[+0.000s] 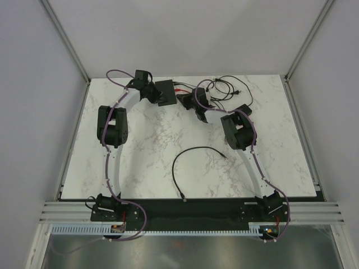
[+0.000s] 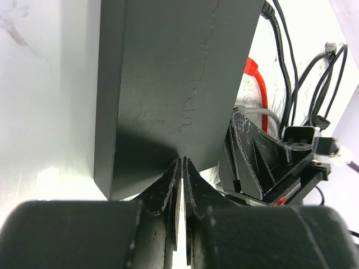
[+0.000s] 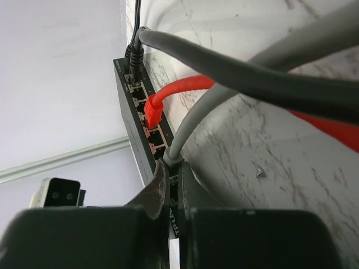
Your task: Pull the plug from the switch port
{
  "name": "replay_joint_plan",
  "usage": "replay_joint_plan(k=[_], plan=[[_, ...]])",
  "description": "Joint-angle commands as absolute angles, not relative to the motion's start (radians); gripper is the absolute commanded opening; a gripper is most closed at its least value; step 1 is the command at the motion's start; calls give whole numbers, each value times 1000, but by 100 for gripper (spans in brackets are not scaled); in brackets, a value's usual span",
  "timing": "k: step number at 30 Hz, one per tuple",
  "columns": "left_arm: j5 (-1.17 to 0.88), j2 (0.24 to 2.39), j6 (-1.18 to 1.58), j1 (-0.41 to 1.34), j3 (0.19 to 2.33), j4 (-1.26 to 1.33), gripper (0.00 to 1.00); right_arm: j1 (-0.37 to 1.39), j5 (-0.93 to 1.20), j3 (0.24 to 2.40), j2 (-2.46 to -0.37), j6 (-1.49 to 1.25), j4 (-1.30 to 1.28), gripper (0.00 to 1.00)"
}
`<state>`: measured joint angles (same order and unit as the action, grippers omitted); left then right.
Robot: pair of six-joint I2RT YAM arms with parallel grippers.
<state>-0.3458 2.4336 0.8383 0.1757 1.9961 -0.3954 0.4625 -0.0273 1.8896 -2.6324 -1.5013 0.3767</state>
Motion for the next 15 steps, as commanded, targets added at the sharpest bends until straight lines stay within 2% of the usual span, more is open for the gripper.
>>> replay_joint_plan(k=[1, 11, 15], plan=[[-304, 2434, 887, 169, 1960, -474, 11, 468, -60, 1893, -2661, -1577, 351, 0], [-278, 2434, 919, 163, 1931, -509, 11, 468, -144, 1835, -2645, -1727, 425, 0], [-273, 2431, 908, 161, 1930, -514, 11, 460, -158, 1887, -2625, -1613, 257, 0]])
